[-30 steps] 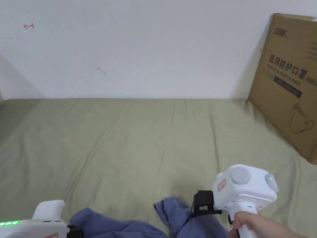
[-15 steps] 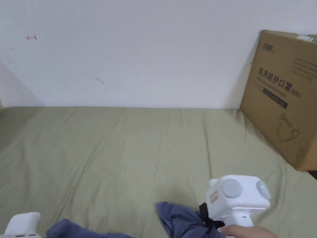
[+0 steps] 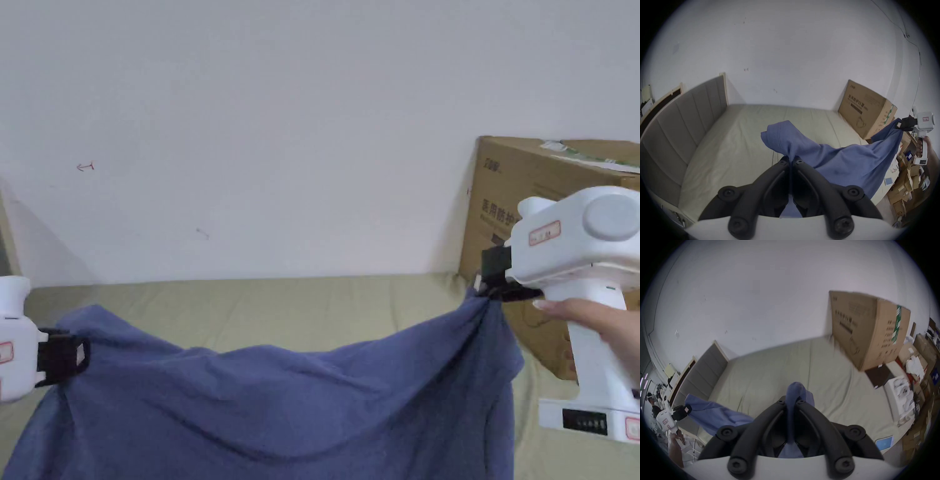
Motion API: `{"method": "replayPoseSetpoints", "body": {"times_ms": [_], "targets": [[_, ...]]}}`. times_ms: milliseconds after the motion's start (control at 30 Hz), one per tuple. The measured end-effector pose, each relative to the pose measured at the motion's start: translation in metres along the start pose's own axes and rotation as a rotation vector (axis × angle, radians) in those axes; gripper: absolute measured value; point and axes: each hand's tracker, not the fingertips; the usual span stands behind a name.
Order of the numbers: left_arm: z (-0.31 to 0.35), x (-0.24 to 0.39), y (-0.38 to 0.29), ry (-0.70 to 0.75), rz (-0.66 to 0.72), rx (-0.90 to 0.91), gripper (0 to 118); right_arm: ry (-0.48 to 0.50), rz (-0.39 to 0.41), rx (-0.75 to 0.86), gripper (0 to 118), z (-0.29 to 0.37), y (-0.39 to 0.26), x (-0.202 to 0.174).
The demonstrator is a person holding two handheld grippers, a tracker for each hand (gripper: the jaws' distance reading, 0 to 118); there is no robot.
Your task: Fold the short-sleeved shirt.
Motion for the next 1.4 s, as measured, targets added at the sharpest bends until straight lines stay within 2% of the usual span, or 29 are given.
{"method": "replayPoseSetpoints", "body": {"times_ms": [167, 367, 500, 733, 833, 900, 1000, 1133, 1233, 1267, 1367, 1400], "targets": [[0.003, 0.013, 0.057, 0.002, -0.01, 0.062, 1, -0.058, 0.04, 0.123, 5, 0.026, 0.065, -0.015], [-0.024, 0.032, 0.114, -0.001, -0.002, 0.133, 1, -0.128, 0.037, 0.244, 5, 0.014, 0.134, -0.037], [-0.056, 0.035, 0.139, 0.015, 0.055, 0.197, 1, -0.161, -0.004, 0.315, 5, 0.002, 0.171, -0.04], [-0.109, 0.039, 0.146, 0.031, 0.041, 0.242, 1, -0.214, 0.046, 0.352, 5, -0.033, 0.185, -0.035], [-0.139, 0.039, 0.118, 0.05, 0.029, 0.205, 1, -0.213, 0.052, 0.321, 5, -0.065, 0.157, -0.025], [-0.163, 0.035, 0.084, 0.032, 0.065, 0.123, 1, -0.191, 0.023, 0.246, 5, -0.092, 0.119, -0.013], [-0.196, 0.031, 0.005, 0.024, 0.143, -0.055, 1, -0.179, -0.011, 0.11, 5, -0.139, 0.039, 0.013], [-0.215, 0.032, -0.116, -0.015, 0.165, -0.311, 1, -0.192, -0.007, -0.162, 5, -0.177, -0.099, 0.055], [-0.191, 0.04, -0.186, -0.069, 0.173, -0.452, 1, -0.181, -0.01, -0.265, 5, -0.159, -0.189, 0.082], [-0.177, 0.043, -0.205, -0.072, 0.156, -0.488, 1, -0.187, 0.018, -0.292, 5, -0.15, -0.214, 0.095], [-0.127, 0.043, -0.239, -0.084, 0.173, -0.522, 1, -0.178, 0.001, -0.307, 5, -0.102, -0.267, 0.115], [-0.113, 0.042, -0.245, -0.084, 0.188, -0.534, 1, -0.163, -0.029, -0.306, 5, -0.081, -0.279, 0.119]]}}
